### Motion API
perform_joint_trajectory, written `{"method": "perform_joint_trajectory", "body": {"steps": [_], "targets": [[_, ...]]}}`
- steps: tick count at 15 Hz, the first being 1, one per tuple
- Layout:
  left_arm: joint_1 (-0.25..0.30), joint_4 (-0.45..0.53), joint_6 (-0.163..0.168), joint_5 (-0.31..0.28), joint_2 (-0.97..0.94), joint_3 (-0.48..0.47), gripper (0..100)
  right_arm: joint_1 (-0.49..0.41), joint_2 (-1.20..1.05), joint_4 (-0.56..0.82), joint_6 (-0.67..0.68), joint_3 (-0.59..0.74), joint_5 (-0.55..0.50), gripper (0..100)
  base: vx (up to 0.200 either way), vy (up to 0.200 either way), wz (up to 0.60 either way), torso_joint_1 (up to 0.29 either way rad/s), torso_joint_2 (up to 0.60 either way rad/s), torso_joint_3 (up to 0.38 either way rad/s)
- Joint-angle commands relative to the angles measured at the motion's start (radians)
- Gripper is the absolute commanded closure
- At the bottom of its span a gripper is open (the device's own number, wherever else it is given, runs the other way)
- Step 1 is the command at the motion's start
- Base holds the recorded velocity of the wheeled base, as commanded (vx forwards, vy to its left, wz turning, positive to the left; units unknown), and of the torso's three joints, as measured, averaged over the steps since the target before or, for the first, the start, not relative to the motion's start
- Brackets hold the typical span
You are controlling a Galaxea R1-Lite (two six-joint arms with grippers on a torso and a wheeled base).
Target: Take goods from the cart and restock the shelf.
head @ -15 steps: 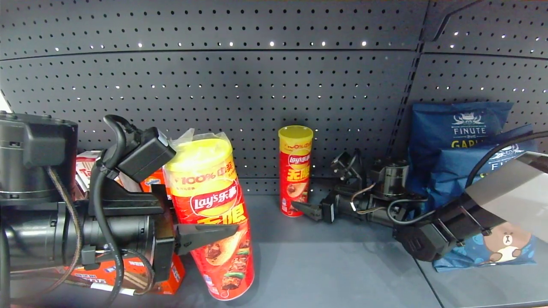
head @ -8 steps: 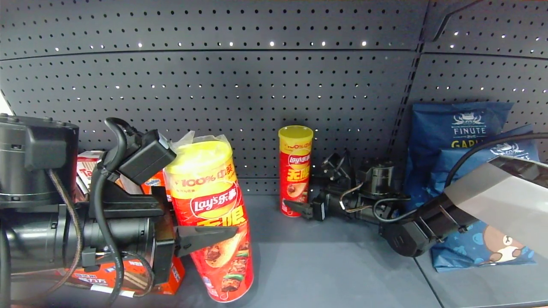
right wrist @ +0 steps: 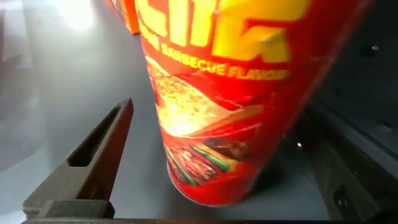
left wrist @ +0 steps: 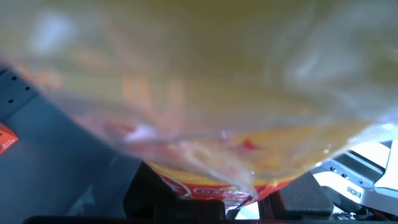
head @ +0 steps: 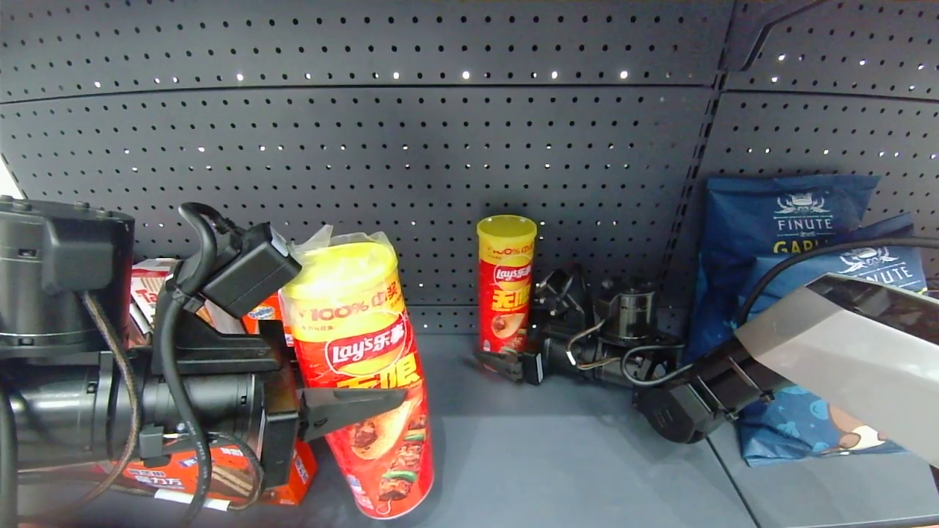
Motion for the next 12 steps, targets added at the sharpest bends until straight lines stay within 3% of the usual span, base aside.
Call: {"method": "perform_joint_trajectory", "body": {"steps": [1, 2, 7, 12], "targets": [[0.0, 0.0, 0.0, 0.0, -0.001, 0.001, 100, 0.003, 0.007, -0.002, -0.001, -0.002, 0.002, 0, 0.0, 0.0, 0.0, 0.0, 0.0, 0.0], [0.0, 0.0, 0.0, 0.0, -0.003, 0.0, 100, 0.004, 0.007, 0.0, -0.001, -0.002, 0.0, 100, 0.0, 0.0, 0.0, 0.0, 0.0, 0.0], [0.0, 0.0, 0.0, 0.002, -0.004, 0.011, 100, 0.004, 0.0, -0.005, -0.001, 0.028, -0.003, 100, 0.0, 0.0, 0.0, 0.0, 0.0, 0.0], [-0.002, 0.0, 0.0, 0.002, -0.004, 0.017, 100, 0.023, -0.128, -0.035, 0.004, 0.156, -0.012, 100, 0.0, 0.0, 0.0, 0.0, 0.0, 0.0]]}}
